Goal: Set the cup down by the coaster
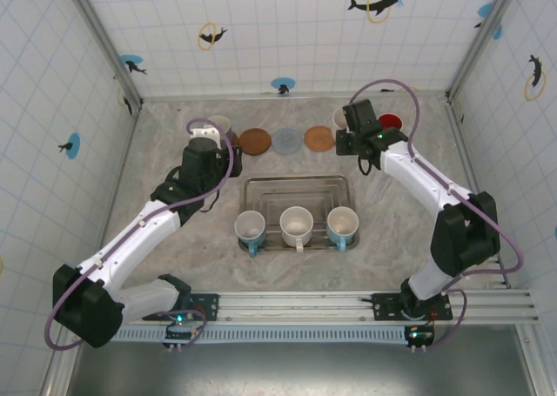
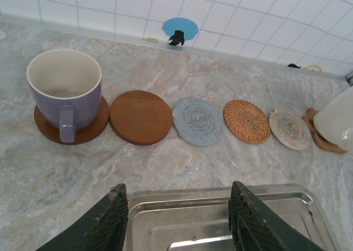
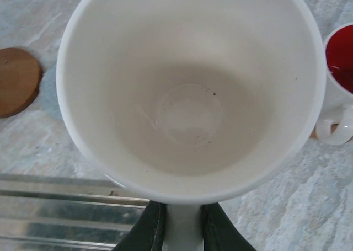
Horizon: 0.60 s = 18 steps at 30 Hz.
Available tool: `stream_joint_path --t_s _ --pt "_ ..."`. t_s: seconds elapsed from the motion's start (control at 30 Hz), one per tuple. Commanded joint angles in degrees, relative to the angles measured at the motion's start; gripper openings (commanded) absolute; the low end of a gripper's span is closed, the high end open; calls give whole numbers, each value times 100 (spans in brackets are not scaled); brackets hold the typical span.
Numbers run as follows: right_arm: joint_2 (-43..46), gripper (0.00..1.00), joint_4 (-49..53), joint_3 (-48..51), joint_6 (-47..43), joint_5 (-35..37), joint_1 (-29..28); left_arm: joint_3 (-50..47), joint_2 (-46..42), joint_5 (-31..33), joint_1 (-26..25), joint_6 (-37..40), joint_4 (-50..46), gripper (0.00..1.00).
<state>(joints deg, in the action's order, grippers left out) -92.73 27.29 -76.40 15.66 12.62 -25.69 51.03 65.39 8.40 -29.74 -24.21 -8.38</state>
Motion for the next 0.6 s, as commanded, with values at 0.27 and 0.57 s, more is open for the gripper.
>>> stream_joint_path --t_s 0.27,0.57 --pt "-1204 0 113 -1153 -422 -22 492 -75 -245 196 -23 129 125 51" --pt "-1785 0 60 -1551 -433 -15 600 -72 -206 240 -23 154 156 51"
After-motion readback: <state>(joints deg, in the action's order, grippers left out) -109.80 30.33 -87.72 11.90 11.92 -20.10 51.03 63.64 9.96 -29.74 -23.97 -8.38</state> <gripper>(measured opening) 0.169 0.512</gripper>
